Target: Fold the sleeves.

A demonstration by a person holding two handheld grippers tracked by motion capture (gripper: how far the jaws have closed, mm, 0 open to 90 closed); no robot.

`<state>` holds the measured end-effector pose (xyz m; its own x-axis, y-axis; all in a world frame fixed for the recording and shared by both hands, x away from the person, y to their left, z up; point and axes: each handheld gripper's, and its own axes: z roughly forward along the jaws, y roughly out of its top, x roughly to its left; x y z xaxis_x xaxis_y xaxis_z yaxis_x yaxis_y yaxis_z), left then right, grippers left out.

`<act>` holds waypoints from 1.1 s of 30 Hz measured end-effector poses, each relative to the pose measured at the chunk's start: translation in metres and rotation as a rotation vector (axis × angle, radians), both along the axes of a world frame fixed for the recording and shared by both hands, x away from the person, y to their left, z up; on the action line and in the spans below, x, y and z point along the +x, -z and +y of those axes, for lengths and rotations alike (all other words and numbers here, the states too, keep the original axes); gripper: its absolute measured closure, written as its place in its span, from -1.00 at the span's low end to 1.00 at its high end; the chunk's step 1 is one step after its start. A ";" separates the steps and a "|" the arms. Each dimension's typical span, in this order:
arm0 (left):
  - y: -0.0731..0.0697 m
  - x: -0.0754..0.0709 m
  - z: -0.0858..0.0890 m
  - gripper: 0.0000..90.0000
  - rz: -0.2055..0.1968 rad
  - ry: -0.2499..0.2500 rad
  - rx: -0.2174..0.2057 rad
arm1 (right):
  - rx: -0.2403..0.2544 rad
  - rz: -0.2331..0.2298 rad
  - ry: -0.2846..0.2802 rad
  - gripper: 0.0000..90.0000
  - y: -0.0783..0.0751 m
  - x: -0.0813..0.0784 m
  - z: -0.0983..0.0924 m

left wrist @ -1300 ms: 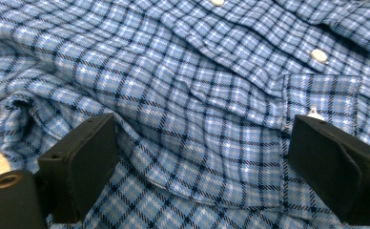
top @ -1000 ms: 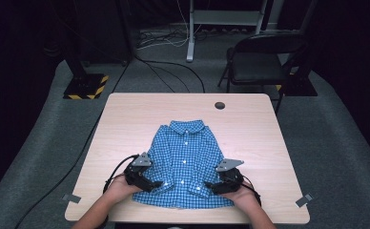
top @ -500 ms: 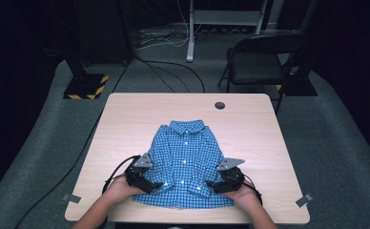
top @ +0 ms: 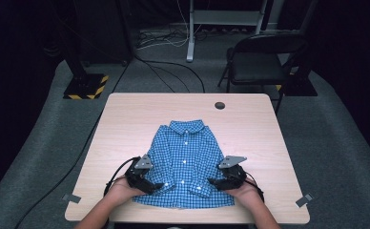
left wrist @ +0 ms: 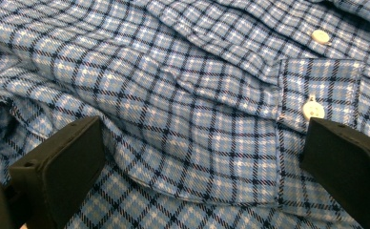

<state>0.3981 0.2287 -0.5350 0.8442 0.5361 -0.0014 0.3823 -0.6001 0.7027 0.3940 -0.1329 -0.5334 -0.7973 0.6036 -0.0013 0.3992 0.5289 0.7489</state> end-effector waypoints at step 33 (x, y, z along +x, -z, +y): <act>-0.004 -0.003 0.005 -0.76 0.020 -0.010 -0.017 | 0.011 -0.003 0.033 -0.51 -0.006 0.005 0.002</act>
<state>0.3949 0.2338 -0.5309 0.8386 0.5441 -0.0275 0.4022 -0.5843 0.7048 0.3987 -0.1307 -0.5270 -0.7767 0.6299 0.0028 0.4139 0.5071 0.7560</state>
